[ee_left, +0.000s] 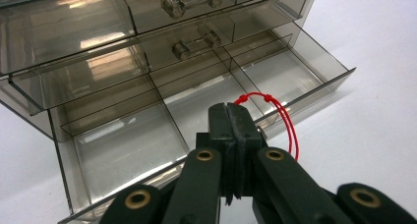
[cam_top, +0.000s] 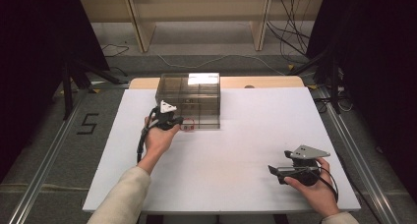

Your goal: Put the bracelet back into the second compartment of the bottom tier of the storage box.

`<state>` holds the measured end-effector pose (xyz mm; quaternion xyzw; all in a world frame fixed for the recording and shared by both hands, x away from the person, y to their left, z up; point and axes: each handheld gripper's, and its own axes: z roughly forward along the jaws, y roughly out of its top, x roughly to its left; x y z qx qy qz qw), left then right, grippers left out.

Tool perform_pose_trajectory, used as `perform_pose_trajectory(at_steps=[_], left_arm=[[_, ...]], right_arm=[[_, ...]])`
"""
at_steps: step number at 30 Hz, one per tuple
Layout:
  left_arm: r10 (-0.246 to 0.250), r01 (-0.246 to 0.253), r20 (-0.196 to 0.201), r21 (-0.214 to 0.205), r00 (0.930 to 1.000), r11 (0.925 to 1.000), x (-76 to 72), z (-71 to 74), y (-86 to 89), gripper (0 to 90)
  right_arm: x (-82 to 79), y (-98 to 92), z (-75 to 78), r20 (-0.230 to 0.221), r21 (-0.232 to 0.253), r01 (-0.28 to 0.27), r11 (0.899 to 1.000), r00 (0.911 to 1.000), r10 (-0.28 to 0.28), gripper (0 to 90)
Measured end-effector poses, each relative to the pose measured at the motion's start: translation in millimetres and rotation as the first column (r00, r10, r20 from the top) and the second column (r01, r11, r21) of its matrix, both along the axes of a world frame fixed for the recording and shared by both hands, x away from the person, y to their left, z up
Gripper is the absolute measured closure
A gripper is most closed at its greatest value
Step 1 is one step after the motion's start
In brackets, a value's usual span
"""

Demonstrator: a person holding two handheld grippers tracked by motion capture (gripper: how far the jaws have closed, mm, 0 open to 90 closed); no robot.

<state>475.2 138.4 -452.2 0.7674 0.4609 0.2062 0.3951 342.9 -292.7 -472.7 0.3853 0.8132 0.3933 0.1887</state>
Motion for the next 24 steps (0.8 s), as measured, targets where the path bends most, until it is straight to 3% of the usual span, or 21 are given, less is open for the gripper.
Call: perform_pose_trajectory(at_steps=[24], left_arm=[[0.000,0.000,0.000,0.018,1.0000,0.9998,9.6,3.9,-3.9,89.9]], right_arm=[[-0.1,0.1,0.1,0.001,0.001,-0.001,1.000,1.0000,0.001,16.8]])
